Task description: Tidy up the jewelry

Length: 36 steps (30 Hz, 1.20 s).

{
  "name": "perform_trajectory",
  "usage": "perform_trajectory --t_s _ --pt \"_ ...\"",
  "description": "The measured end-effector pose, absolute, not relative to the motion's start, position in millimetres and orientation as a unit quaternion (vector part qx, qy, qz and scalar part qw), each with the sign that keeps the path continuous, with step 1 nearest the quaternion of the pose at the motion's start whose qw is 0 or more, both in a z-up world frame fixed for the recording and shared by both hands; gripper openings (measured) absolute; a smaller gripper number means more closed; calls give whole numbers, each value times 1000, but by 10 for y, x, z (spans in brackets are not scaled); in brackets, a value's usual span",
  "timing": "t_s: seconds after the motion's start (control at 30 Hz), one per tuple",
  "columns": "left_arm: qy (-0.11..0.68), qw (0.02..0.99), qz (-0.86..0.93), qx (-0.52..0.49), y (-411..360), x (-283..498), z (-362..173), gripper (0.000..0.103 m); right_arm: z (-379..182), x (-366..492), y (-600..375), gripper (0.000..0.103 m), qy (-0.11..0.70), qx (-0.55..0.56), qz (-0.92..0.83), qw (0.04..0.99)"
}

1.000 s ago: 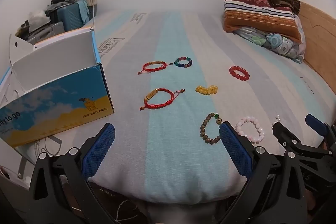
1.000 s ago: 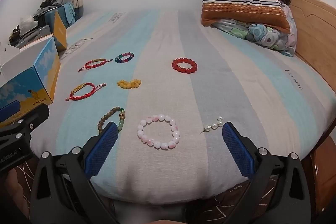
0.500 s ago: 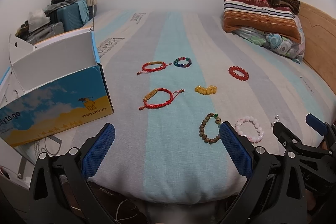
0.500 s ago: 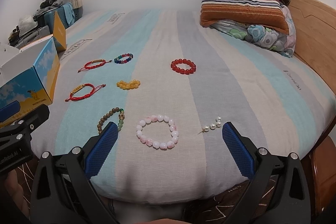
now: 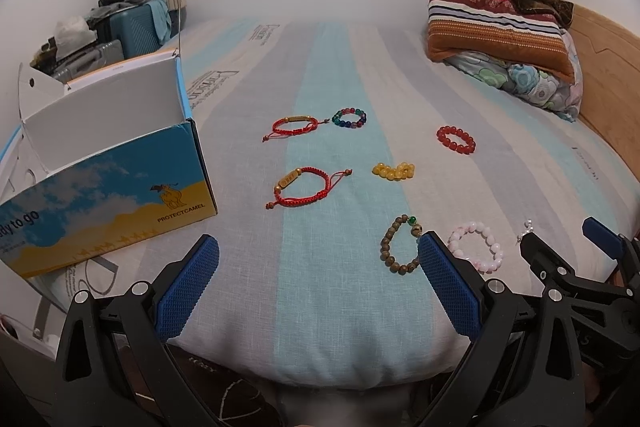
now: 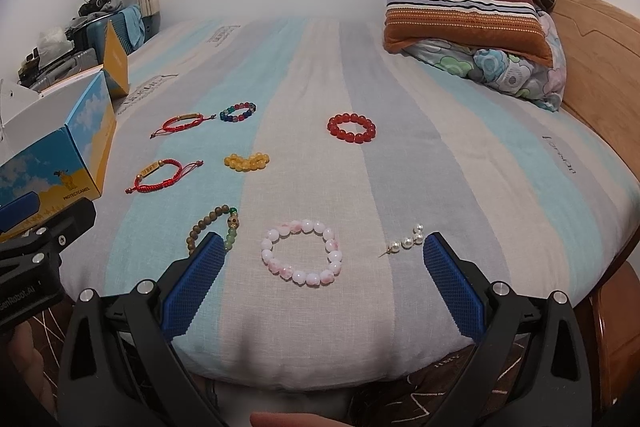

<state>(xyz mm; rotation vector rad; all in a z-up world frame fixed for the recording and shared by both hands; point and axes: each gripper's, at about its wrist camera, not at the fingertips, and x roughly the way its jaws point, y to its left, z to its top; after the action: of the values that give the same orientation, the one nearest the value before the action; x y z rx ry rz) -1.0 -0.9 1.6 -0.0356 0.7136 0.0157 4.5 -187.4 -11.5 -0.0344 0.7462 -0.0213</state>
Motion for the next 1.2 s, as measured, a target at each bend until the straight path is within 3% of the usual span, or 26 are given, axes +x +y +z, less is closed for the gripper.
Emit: perform_trajectory --t_s 0.7,1.2 --pt "367 930 9 -13 -28 0 4 97 -69 29 -1862 96 358 -21 -9 933" --pt "402 915 -18 -19 -209 355 210 97 341 245 -2197 96 355 -3 -37 934"
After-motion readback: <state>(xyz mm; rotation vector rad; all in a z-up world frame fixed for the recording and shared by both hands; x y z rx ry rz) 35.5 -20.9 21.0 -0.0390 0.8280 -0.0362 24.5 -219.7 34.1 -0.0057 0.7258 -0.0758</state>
